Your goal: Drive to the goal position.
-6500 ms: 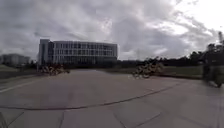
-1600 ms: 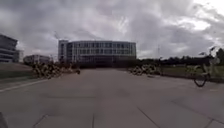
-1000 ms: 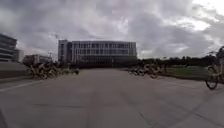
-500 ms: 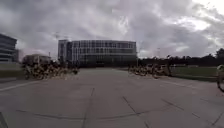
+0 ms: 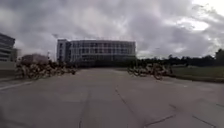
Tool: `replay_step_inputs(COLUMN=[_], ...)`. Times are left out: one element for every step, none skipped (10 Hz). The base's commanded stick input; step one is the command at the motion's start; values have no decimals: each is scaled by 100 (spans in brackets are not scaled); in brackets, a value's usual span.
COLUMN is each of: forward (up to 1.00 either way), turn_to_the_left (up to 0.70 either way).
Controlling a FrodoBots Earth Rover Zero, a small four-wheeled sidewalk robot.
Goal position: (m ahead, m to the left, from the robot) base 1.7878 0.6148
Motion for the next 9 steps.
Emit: replay_step_inputs(forward=[70,70,70,70,70,70,70,70,70], turn_to_the_left=[23,29,35,26,17,8,-1,-19,-35])
